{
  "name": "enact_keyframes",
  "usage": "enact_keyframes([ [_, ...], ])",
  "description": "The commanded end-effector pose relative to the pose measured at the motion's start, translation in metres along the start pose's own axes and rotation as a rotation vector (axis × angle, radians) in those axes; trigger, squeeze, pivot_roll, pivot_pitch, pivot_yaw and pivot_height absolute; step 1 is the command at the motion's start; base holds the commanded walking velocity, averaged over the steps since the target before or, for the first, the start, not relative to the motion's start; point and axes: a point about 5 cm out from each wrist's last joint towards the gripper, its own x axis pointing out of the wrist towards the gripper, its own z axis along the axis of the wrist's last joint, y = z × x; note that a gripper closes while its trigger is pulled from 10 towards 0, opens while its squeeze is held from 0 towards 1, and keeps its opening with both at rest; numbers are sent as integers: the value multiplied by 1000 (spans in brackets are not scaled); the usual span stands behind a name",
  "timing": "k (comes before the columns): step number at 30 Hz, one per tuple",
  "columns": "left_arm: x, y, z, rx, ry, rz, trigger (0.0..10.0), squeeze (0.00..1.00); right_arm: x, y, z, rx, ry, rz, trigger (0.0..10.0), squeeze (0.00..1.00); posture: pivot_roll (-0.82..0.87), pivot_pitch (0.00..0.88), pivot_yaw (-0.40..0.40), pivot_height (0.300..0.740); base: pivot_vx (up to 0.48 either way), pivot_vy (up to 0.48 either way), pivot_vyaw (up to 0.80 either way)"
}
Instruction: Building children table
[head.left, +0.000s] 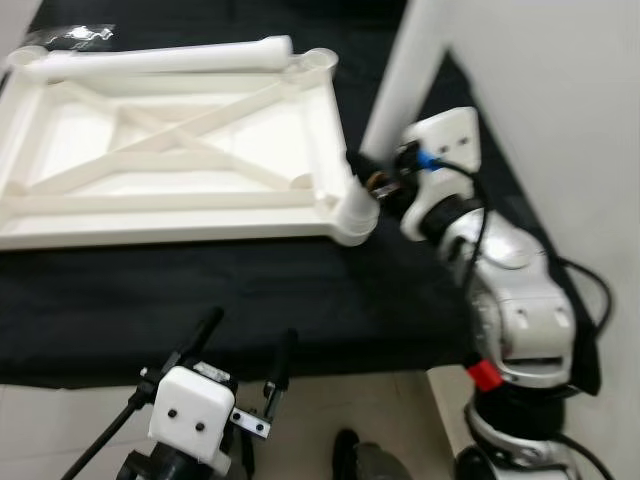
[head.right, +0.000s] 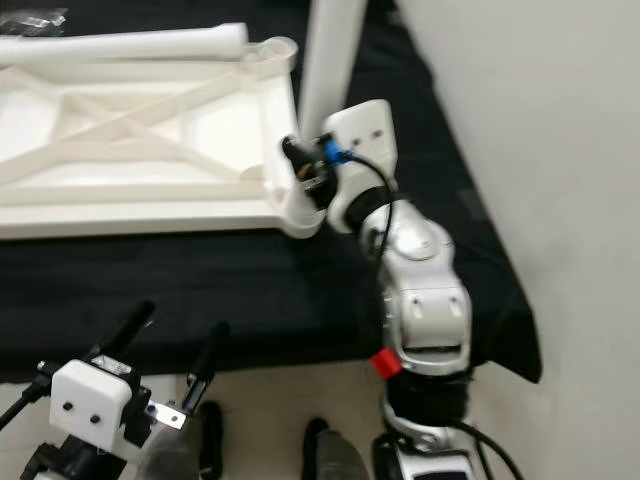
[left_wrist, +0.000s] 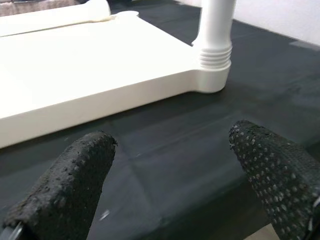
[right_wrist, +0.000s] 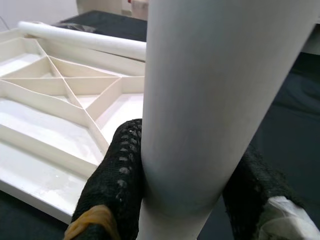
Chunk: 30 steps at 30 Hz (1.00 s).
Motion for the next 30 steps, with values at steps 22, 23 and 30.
enact_keyframes([
  [22, 12, 11, -29, -2, 84, -5, 10000, 0, -10, -23, -38, 119, 110, -163, 10000, 1000, 41, 272, -58, 740, 0, 0, 0],
  [23, 12, 11, -29, -2, 84, -5, 10000, 0, -10, -23, -38, 119, 110, -163, 10000, 1000, 41, 272, -58, 740, 0, 0, 0],
  [30, 21, 32, -44, -7, 152, 110, 10000, 0, -47, 3, -79, 147, 248, 108, 10000, 1000, 13, 227, -27, 740, 0, 0, 0],
])
